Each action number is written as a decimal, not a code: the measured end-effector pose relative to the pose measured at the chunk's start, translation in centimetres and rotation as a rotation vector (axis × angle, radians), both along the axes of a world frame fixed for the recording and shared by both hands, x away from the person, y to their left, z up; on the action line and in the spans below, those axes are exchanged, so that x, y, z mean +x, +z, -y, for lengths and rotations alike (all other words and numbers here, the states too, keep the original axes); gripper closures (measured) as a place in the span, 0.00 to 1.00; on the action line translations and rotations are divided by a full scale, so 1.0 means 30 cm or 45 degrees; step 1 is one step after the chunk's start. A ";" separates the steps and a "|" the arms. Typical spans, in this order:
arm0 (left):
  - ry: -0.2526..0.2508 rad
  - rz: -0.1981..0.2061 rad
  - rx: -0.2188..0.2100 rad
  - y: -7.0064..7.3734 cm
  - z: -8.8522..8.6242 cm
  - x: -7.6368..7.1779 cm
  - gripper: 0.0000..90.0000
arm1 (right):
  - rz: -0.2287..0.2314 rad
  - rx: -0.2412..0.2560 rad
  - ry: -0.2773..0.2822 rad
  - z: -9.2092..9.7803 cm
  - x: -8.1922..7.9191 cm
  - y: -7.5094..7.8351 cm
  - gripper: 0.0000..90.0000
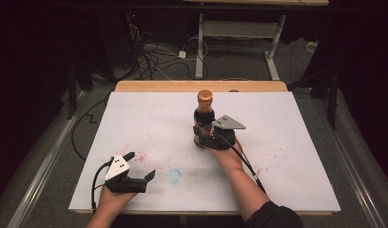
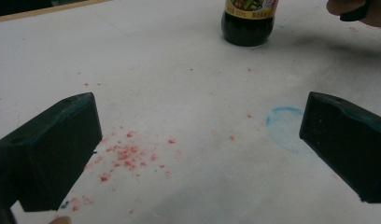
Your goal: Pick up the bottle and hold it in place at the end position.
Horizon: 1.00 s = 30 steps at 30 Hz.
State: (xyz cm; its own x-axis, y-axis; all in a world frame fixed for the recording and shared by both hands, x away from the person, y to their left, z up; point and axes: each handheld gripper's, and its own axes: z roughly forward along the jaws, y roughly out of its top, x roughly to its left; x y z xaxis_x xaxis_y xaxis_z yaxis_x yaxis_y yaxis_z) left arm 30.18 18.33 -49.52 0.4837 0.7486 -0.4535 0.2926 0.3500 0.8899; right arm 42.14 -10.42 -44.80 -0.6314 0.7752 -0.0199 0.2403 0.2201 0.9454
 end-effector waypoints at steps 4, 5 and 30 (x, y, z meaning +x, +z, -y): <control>-0.004 -0.023 0.009 0.002 0.003 0.007 0.00 | -0.006 0.000 0.018 0.016 -0.010 0.015 0.29; -0.022 -0.034 0.009 0.003 0.005 0.010 0.00 | -0.015 0.003 0.023 0.022 -0.014 0.020 0.27; -0.117 -0.066 -0.030 0.076 0.181 0.177 0.00 | -0.018 0.026 0.012 0.204 -0.112 0.062 0.59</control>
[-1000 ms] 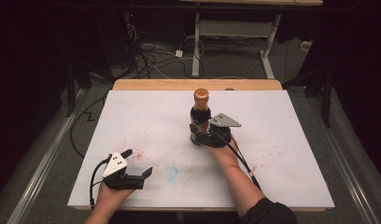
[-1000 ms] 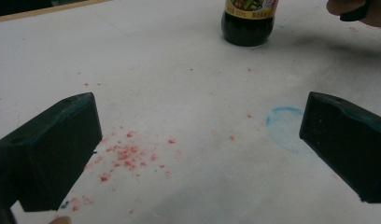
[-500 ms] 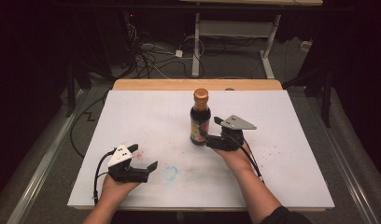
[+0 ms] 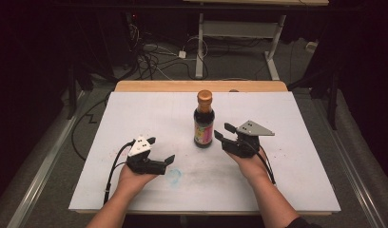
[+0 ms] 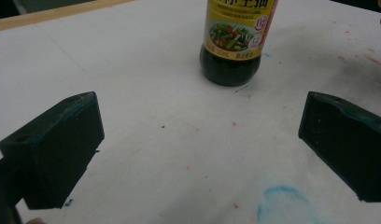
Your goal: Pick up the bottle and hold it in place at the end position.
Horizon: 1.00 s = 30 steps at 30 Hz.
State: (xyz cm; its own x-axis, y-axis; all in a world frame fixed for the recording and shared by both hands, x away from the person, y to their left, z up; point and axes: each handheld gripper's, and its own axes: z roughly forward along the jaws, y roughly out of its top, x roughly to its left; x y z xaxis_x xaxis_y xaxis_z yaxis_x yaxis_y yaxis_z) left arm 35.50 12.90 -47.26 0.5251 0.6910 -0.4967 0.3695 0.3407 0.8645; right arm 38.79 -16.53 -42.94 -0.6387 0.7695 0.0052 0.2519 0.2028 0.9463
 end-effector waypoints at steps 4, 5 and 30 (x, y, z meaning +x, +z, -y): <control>-0.018 -0.005 -0.007 0.007 0.038 0.027 0.00 | 0.003 -0.003 0.010 0.015 -0.010 0.002 0.68; -0.018 -0.005 -0.007 0.007 0.038 0.027 0.00 | 0.001 -0.002 0.016 0.018 -0.011 0.003 0.71; -0.116 0.019 -0.025 0.055 0.248 0.177 0.00 | 0.046 -0.010 0.100 0.040 -0.006 0.023 1.00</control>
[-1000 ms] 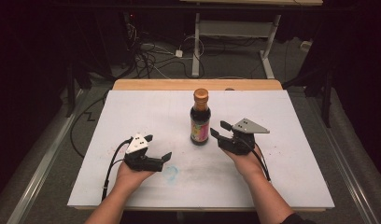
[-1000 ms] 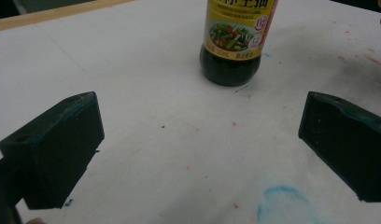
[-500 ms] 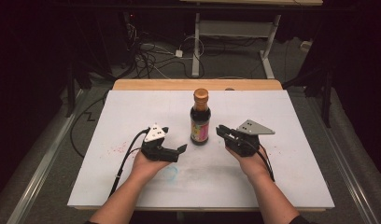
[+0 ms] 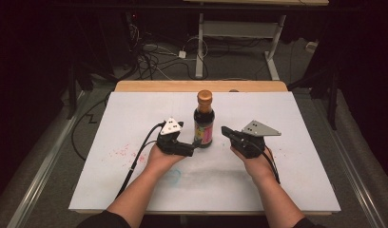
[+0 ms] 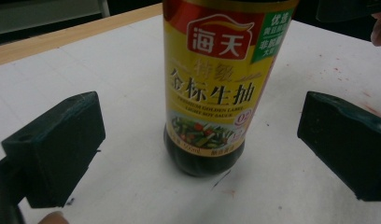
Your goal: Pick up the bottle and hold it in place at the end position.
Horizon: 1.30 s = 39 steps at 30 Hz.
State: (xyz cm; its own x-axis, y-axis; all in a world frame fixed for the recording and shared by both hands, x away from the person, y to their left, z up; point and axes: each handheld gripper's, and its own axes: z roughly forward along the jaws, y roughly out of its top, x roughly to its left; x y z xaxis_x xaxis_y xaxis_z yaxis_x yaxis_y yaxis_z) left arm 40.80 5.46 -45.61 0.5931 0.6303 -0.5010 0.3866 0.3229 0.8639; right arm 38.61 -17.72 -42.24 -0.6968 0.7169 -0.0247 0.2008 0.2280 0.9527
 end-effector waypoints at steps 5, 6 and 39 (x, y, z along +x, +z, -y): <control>-0.032 -0.005 0.004 -0.004 0.033 0.014 0.00 | 0.004 -0.001 0.008 -0.006 0.005 0.014 1.00; -0.032 -0.005 0.004 -0.004 0.033 0.014 0.01 | 0.001 -0.007 0.009 -0.008 0.005 0.017 1.00; -0.045 0.052 0.016 0.029 0.102 0.065 0.31 | 0.050 -0.024 0.032 -0.045 0.036 0.183 1.00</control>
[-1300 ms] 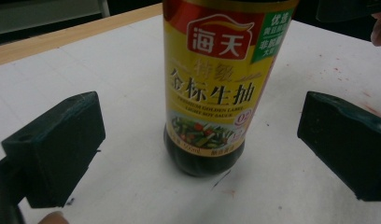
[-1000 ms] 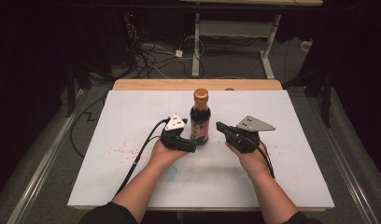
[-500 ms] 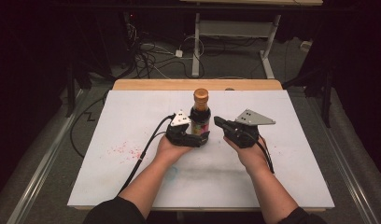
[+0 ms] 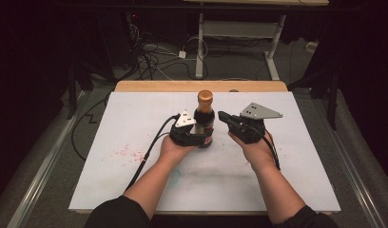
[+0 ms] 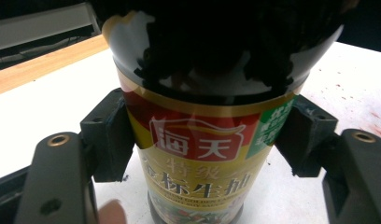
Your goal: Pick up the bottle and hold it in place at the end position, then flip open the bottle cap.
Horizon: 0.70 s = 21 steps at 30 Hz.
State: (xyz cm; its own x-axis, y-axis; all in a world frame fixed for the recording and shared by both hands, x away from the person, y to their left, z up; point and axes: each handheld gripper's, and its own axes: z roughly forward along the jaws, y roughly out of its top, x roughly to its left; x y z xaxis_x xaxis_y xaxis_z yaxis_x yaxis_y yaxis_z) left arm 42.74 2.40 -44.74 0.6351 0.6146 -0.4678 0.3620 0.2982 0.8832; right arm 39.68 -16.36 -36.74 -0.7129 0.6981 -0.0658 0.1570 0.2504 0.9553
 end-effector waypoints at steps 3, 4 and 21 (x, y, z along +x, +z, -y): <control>0.001 0.004 -0.005 -0.002 0.001 0.000 0.31 | 0.005 -0.003 -0.002 -0.003 0.006 0.014 1.00; 0.002 0.003 -0.004 -0.002 -0.001 -0.001 0.31 | 0.010 -0.008 0.002 -0.004 0.009 0.019 1.00; 0.009 0.006 -0.016 -0.005 0.000 -0.004 0.32 | 0.025 -0.042 0.034 -0.034 0.030 0.078 1.00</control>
